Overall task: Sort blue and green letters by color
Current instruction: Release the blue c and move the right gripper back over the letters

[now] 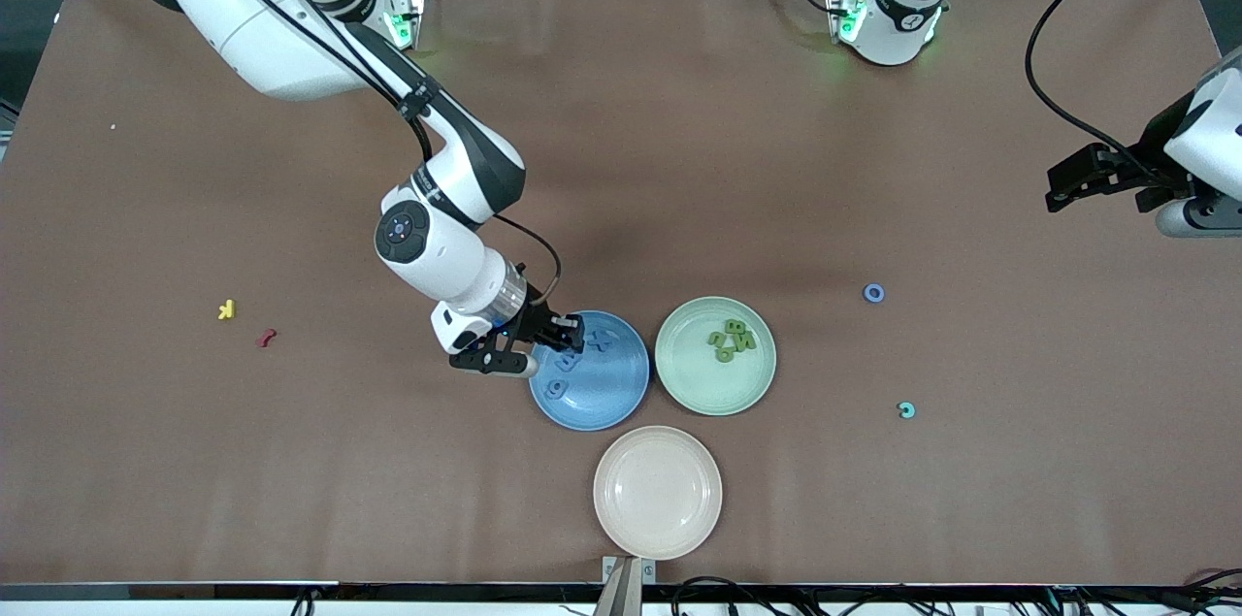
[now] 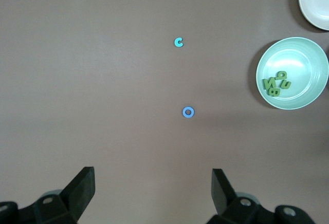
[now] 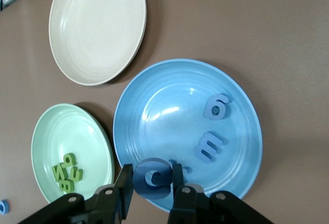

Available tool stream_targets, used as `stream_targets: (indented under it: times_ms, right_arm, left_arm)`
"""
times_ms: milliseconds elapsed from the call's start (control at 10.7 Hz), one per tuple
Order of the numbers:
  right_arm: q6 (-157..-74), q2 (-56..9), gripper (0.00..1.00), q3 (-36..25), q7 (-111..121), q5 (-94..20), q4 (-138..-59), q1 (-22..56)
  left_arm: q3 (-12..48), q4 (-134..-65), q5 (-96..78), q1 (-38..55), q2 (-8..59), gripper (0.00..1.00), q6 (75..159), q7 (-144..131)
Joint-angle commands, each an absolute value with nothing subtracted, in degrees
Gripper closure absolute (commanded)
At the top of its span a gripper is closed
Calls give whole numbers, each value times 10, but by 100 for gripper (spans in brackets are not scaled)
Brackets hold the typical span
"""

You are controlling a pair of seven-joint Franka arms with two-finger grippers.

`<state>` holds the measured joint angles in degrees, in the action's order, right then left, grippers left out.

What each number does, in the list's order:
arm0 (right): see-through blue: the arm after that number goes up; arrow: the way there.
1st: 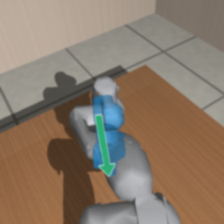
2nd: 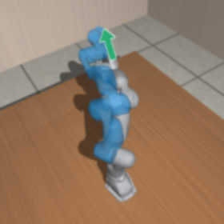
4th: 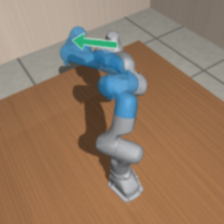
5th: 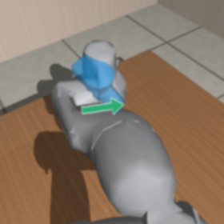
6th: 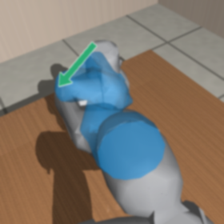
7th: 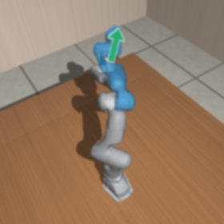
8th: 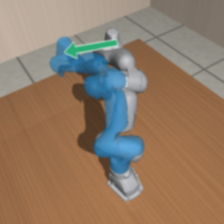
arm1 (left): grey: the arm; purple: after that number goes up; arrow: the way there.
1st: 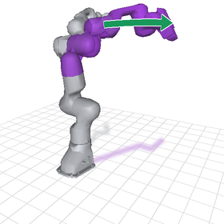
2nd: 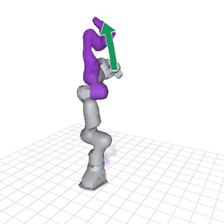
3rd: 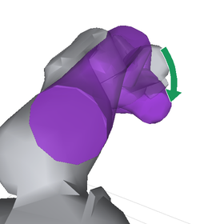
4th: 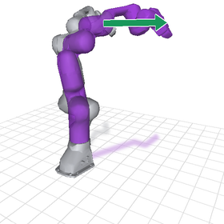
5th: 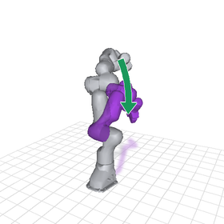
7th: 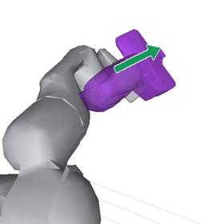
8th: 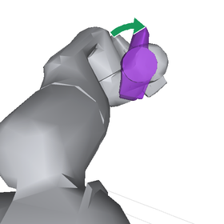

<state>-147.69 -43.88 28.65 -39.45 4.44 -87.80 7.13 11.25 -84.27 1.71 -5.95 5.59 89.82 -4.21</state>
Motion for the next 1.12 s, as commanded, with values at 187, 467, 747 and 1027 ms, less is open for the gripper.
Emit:
stream_targets:
  times_ms: [187, 467, 747, 1027]
  right_arm:
    - [-1492, -455, 0, 285, -399, 39, -861, 74]
    - [-1484, -451, 0, 281, -396, 40, -865, 64]
    - [-1428, -436, 0, 252, -356, 43, -869, 69]
    - [-1308, -376, 0, 241, -317, 131, -906, 51]
  left_arm:
    - [115, -843, 2, -61, 54, 0, 912, -32]
    - [117, -843, 4, -62, 57, 0, 920, -22]
    - [115, -844, 4, -61, 60, 0, 936, -22]
    - [114, -844, 3, -61, 60, 0, 940, -22]
